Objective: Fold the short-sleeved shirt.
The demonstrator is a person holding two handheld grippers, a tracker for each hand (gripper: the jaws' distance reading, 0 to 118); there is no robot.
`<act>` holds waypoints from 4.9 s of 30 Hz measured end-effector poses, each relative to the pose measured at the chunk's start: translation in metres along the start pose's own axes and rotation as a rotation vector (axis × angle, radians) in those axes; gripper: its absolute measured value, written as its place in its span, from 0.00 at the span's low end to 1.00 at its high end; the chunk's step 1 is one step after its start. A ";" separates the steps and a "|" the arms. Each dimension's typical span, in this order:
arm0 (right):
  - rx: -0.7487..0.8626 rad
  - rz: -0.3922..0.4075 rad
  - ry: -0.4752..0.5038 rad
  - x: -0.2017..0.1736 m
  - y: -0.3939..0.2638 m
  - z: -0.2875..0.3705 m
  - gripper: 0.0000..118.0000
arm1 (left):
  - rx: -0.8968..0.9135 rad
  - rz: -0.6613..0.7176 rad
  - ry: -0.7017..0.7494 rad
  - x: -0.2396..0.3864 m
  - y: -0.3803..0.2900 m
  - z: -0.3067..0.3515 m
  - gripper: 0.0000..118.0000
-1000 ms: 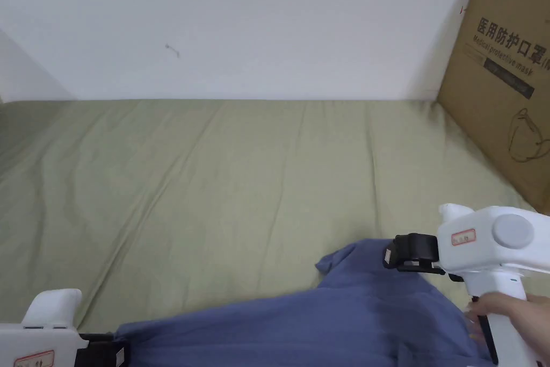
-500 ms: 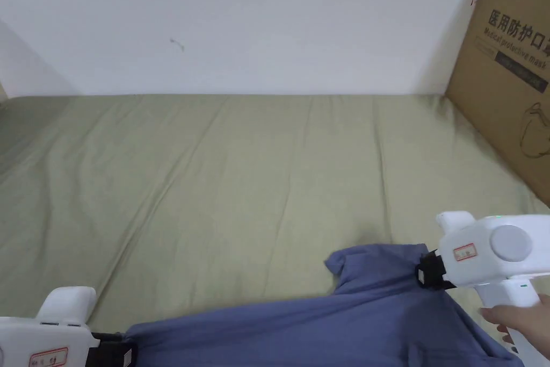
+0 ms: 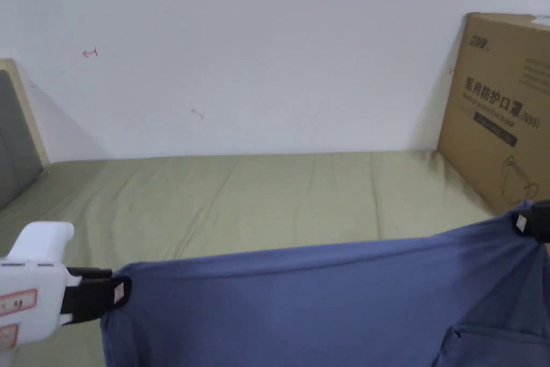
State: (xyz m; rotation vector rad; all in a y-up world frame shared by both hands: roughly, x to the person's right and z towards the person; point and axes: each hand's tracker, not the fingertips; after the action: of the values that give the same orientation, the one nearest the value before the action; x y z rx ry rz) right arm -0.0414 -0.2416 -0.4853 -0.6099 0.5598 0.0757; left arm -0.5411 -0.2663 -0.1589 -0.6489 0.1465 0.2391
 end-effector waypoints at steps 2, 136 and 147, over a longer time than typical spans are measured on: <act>0.035 -0.033 0.015 0.003 0.023 0.015 0.01 | 0.031 -0.019 0.013 0.007 0.023 0.012 0.06; -0.129 -0.241 0.147 -0.019 -0.236 0.058 0.00 | -0.354 0.121 0.229 0.006 -0.222 -0.051 0.03; -0.658 -0.129 -0.001 0.012 -0.277 -0.019 0.96 | -0.262 0.200 0.176 0.016 -0.193 -0.025 0.03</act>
State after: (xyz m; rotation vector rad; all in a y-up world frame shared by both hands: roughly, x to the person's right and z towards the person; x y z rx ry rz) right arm 0.0230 -0.4810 -0.3593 -1.2844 0.4898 0.1406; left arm -0.4755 -0.4273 -0.0701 -0.9174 0.3544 0.3980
